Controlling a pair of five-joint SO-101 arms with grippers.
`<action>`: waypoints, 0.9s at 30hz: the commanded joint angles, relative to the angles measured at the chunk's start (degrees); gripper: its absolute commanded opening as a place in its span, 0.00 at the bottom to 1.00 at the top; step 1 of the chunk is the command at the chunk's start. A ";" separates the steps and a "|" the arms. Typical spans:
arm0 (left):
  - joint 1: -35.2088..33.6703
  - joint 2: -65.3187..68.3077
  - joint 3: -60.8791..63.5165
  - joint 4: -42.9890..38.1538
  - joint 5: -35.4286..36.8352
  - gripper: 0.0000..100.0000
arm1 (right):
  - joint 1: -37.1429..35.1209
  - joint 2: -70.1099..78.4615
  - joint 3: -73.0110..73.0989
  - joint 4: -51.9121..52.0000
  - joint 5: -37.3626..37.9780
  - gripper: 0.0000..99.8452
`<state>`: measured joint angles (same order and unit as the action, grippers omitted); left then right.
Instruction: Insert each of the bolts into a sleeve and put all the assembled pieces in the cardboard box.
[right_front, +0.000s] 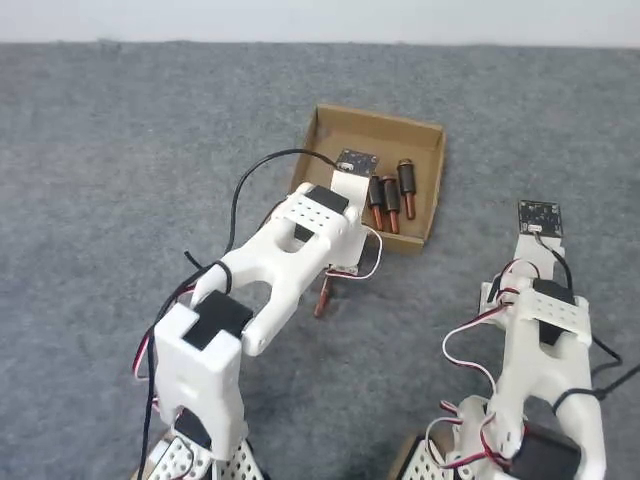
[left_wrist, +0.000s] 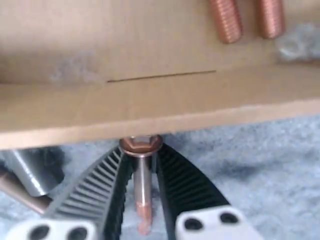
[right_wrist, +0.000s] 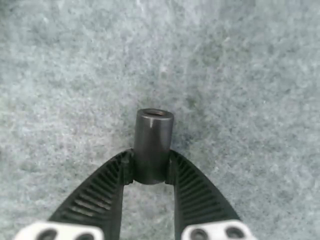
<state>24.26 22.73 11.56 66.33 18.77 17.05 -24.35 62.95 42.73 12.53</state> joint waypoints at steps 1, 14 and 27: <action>-0.35 -10.73 4.35 -0.18 -2.99 0.01 | -0.57 -0.66 -3.16 -0.75 -0.26 0.01; -0.79 -33.93 21.93 -9.41 -2.99 0.01 | -0.57 -0.75 -3.16 -0.75 -0.70 0.01; -24.35 -44.40 30.64 -12.22 -2.73 0.01 | -4.18 -1.19 -3.25 -3.74 -0.88 0.01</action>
<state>8.18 -17.01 39.96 58.15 16.31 14.15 -24.35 62.95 40.62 12.53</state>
